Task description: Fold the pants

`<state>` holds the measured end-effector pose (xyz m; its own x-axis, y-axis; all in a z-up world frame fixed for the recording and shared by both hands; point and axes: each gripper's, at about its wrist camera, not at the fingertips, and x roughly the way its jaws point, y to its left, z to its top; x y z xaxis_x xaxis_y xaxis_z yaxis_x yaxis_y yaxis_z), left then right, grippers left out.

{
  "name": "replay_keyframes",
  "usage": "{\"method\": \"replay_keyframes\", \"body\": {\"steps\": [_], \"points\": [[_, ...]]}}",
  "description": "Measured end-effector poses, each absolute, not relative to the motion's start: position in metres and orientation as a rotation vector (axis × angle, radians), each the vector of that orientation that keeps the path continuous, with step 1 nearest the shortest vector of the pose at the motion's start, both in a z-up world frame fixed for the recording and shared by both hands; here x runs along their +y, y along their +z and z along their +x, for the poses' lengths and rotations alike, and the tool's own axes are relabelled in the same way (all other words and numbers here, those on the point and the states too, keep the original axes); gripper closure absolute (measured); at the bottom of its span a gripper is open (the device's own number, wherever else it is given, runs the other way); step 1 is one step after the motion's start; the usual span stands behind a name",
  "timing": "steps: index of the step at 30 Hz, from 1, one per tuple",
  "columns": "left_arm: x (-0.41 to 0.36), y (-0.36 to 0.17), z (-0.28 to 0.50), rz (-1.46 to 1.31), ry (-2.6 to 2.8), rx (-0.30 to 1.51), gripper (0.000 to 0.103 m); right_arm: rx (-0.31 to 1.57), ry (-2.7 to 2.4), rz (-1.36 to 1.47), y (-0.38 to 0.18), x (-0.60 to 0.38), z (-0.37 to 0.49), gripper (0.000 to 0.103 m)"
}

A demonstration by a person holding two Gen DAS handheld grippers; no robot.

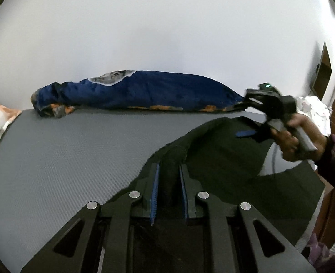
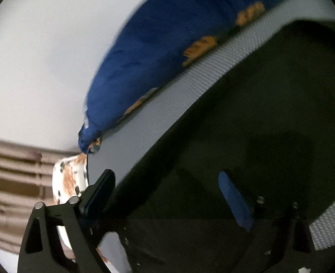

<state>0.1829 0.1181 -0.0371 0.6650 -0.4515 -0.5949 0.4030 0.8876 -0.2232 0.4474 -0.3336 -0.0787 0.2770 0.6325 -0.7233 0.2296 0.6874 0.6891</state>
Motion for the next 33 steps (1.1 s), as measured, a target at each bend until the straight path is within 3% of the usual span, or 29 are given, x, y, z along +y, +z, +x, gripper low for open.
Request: {"method": "replay_keyframes", "body": {"steps": [4,6,8,9,14,22,33], "points": [[0.115,-0.037,0.170,-0.086,-0.485,0.703,0.085,1.342,0.308,0.908,-0.099,-0.336,0.457,0.033],[0.113,-0.038,0.164,-0.087,-0.486,0.713,0.085,1.346,0.320,0.921,-0.102,-0.333,0.461,0.046],[0.112,-0.039,0.160,-0.089,-0.488,0.722,0.085,1.355,0.311,0.883,-0.101,-0.331,0.461,0.091],[0.112,-0.040,0.156,-0.091,-0.488,0.727,0.085,1.363,0.306,0.865,-0.101,-0.330,0.460,0.094],[0.115,-0.039,0.146,-0.123,-0.476,0.749,0.085,1.350,0.310,0.852,-0.093,-0.337,0.435,0.097],[0.127,-0.030,0.108,-0.141,-0.445,0.791,0.085,1.287,0.329,0.905,-0.061,-0.356,0.319,0.097],[0.130,-0.061,0.048,-0.084,-0.397,0.901,0.085,1.249,0.305,0.942,-0.065,-0.376,0.193,0.097]]}}
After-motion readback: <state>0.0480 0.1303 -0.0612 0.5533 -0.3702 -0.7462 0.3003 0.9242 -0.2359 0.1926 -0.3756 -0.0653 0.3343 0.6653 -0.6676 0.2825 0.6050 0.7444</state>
